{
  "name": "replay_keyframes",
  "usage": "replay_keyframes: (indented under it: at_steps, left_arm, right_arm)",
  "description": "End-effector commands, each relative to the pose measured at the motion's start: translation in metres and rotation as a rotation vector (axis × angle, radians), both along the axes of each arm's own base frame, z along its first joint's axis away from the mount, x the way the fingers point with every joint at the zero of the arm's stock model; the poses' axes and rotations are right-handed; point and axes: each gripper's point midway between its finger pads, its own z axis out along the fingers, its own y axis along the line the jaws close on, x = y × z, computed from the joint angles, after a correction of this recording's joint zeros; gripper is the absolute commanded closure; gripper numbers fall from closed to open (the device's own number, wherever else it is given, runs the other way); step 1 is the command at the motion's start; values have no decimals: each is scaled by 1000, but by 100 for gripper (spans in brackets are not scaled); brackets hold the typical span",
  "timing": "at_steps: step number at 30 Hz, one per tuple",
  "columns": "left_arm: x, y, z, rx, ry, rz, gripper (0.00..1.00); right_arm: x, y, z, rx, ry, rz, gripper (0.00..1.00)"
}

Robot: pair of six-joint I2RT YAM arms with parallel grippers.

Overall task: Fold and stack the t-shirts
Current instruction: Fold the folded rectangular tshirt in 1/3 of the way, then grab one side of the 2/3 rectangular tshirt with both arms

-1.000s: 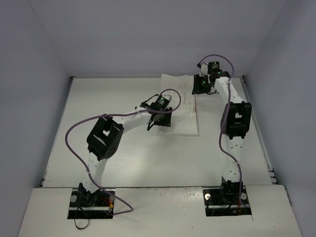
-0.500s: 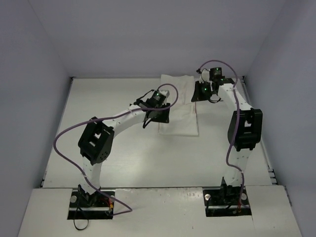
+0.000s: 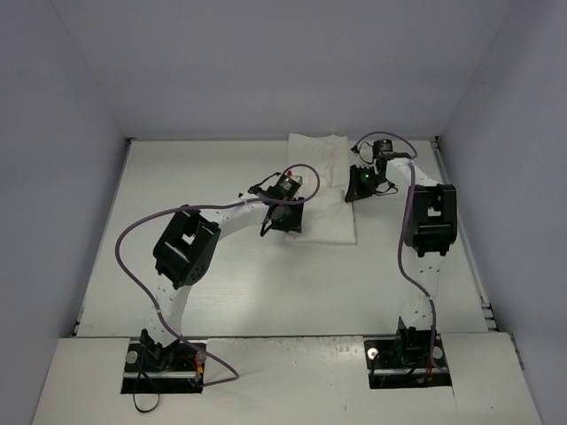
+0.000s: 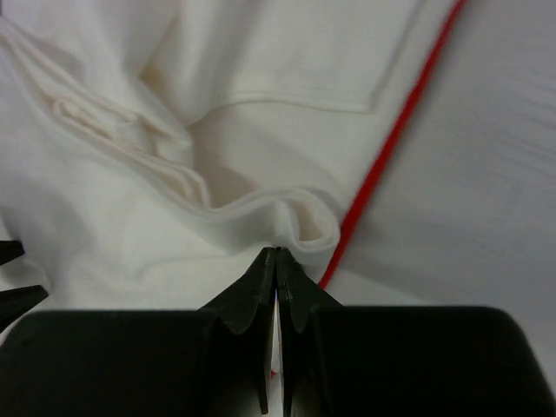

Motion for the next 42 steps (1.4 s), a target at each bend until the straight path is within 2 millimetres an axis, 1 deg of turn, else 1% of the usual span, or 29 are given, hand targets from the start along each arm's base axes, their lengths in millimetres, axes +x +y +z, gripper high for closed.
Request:
replay_keyframes:
  at_steps: [1,2,4,5,6,7,8,9,10,11,13,14,16,18,20,22,23,24,28,30,33,38,40,41,42]
  left_arm:
    - [5,-1,16,-20,-40,28,62]
    - [5,0,15,-18,-38,31,62]
    - [5,1,14,-15,-38,30,62]
    - [5,1,20,-16,-50,26,62]
    - [7,3,26,-13,-65,27,62]
    - [10,3,43,-18,-96,24,62]
    - [10,5,60,-24,-115,24,61]
    - [10,7,72,-28,-129,28,61]
    - [11,8,89,-39,-152,35,60]
    - [8,11,101,-38,-157,45,58]
    - [1,19,107,-27,-146,65,54]
    - [-4,23,107,-25,-138,80,53]
    - [-15,31,101,-21,-114,106,51]
    - [-21,35,89,-13,-83,116,51]
    - [-28,35,74,-6,-42,119,51]
    - [-31,35,63,4,-23,118,51]
    - [-32,35,59,8,-15,119,51]
    - [-32,37,51,23,-4,121,51]
    - [-33,38,32,44,40,140,51]
    - [-32,38,25,52,52,145,51]
    - [-30,36,18,57,62,139,51]
    - [-24,29,19,32,50,132,51]
    - [-21,28,19,26,45,133,51]
    - [-20,27,19,22,45,132,51]
    - [-19,25,20,14,41,132,51]
  right_arm:
    - [46,-45,26,-120,-133,-139,100]
    - [51,-66,28,-165,-141,-195,100]
    - [55,-71,34,-180,-153,-224,100]
    - [57,-75,48,-195,-178,-254,100]
    - [56,-75,54,-198,-186,-264,100]
    - [53,-75,68,-202,-204,-300,100]
    - [50,-77,86,-212,-234,-327,98]
    - [43,-79,92,-215,-233,-362,93]
    - [34,-72,103,-208,-240,-385,86]
    - [27,-65,114,-192,-249,-413,80]
    - [4,-62,108,-187,-206,-472,69]
    - [-4,-58,116,-185,-219,-494,66]
    - [-44,-50,104,-187,-187,-536,58]
    - [-68,-45,93,-161,-169,-563,52]
    - [-89,-41,85,-141,-162,-585,46]
    - [-101,-38,85,-150,-195,-598,40]
    - [-109,-37,76,-169,-186,-607,38]
    - [-113,-35,76,-165,-198,-606,37]
    - [-128,-34,50,-172,-153,-609,36]
    - [-131,-33,44,-171,-144,-603,37]
    - [-132,-30,40,-155,-144,-595,37]
    - [-135,-23,28,-147,-127,-549,37]
    - [-137,-22,19,-156,-102,-527,37]
    - [-136,-20,16,-156,-96,-517,38]
    - [-132,-18,16,-141,-110,-511,38]
